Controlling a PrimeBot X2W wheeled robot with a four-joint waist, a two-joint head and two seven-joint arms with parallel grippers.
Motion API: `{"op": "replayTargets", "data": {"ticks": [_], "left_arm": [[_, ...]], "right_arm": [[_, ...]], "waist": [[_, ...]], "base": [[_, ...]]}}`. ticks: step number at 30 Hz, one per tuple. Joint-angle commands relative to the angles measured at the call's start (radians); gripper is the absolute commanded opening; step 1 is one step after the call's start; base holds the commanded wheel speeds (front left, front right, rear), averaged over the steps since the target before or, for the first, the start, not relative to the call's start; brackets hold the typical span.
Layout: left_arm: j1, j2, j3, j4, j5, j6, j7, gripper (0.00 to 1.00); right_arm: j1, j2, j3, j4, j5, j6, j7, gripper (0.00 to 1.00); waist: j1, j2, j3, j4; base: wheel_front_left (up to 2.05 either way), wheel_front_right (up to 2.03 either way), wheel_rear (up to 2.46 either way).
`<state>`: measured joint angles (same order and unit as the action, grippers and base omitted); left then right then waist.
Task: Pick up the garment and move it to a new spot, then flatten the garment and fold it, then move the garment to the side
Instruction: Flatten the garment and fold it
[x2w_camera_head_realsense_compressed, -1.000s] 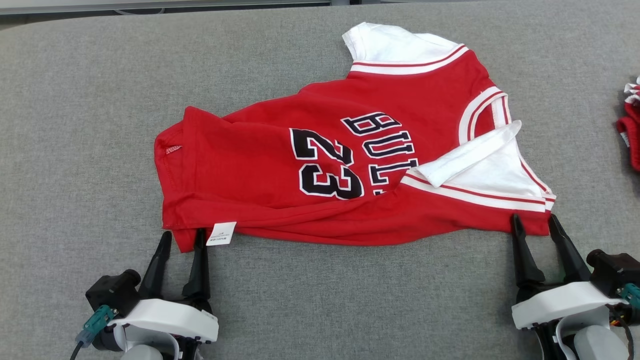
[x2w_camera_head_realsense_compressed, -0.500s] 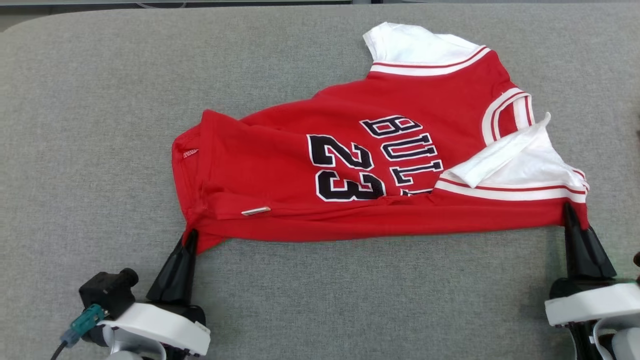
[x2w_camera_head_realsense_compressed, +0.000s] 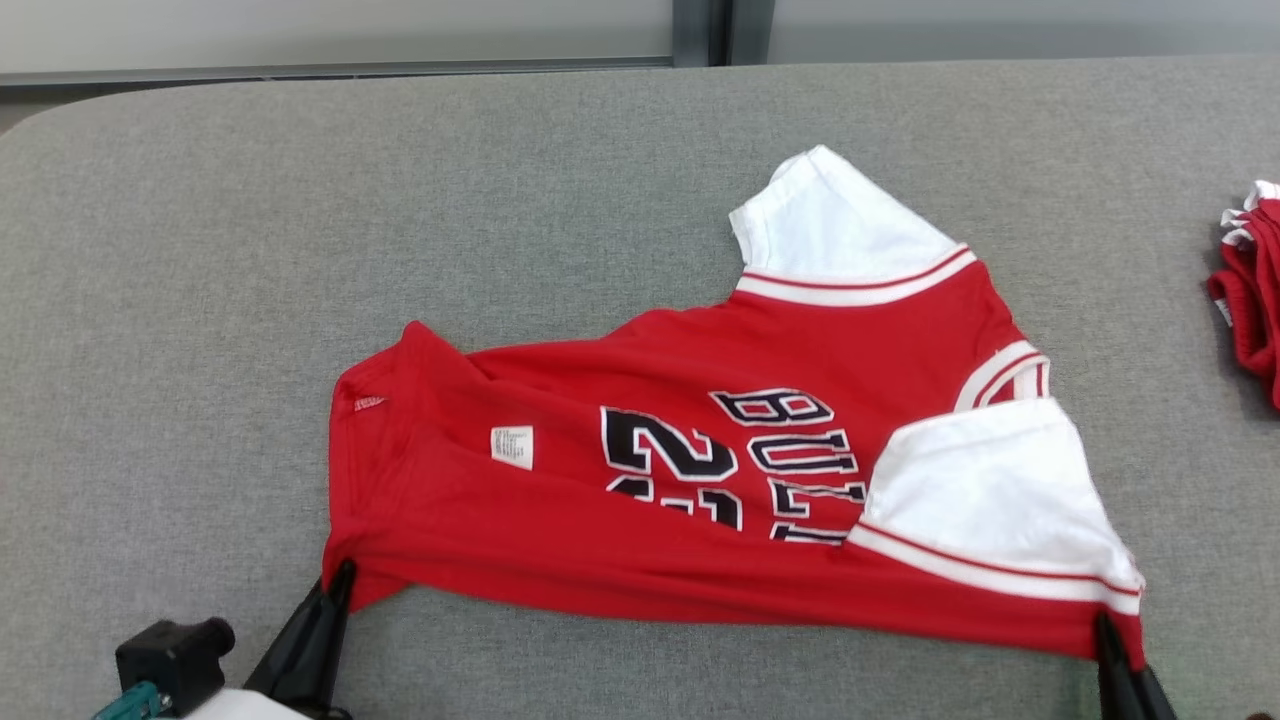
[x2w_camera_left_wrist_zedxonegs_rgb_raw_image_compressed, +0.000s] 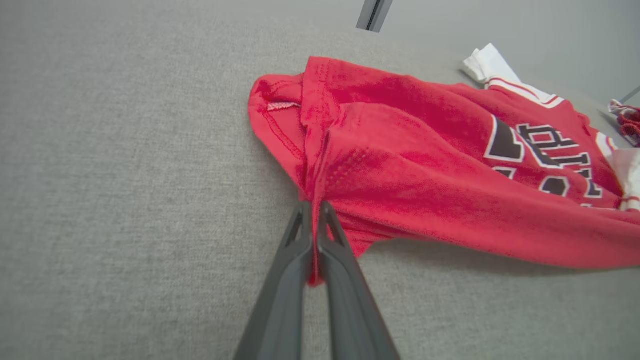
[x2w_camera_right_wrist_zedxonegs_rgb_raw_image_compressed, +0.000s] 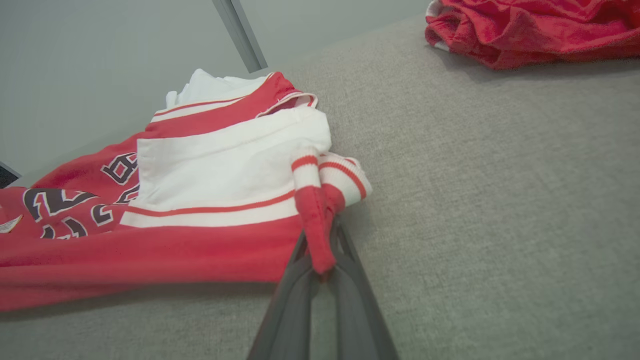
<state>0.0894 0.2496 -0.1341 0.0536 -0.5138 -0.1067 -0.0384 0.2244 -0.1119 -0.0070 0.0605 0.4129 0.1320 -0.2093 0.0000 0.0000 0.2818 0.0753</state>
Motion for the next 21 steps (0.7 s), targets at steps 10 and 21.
{"op": "replayTargets", "data": {"ticks": [10,21], "left_arm": [[0.053,-0.002,0.001,0.141,-0.072,-0.005,0.002,1.0],[0.02,-0.043,0.071,0.011,0.033,0.129,-0.2,1.0]], "right_arm": [[0.035,0.021,0.038,0.102,0.019,-0.003,-0.019,1.0],[-0.063,-0.035,-0.043,-0.159,-0.15,-0.002,-0.025,1.0]], "waist": [[0.0,0.0,-0.047,-0.019],[0.0,0.0,-0.098,-0.032]], "base": [[0.0,0.0,0.0],[0.0,0.0,0.0]]}}
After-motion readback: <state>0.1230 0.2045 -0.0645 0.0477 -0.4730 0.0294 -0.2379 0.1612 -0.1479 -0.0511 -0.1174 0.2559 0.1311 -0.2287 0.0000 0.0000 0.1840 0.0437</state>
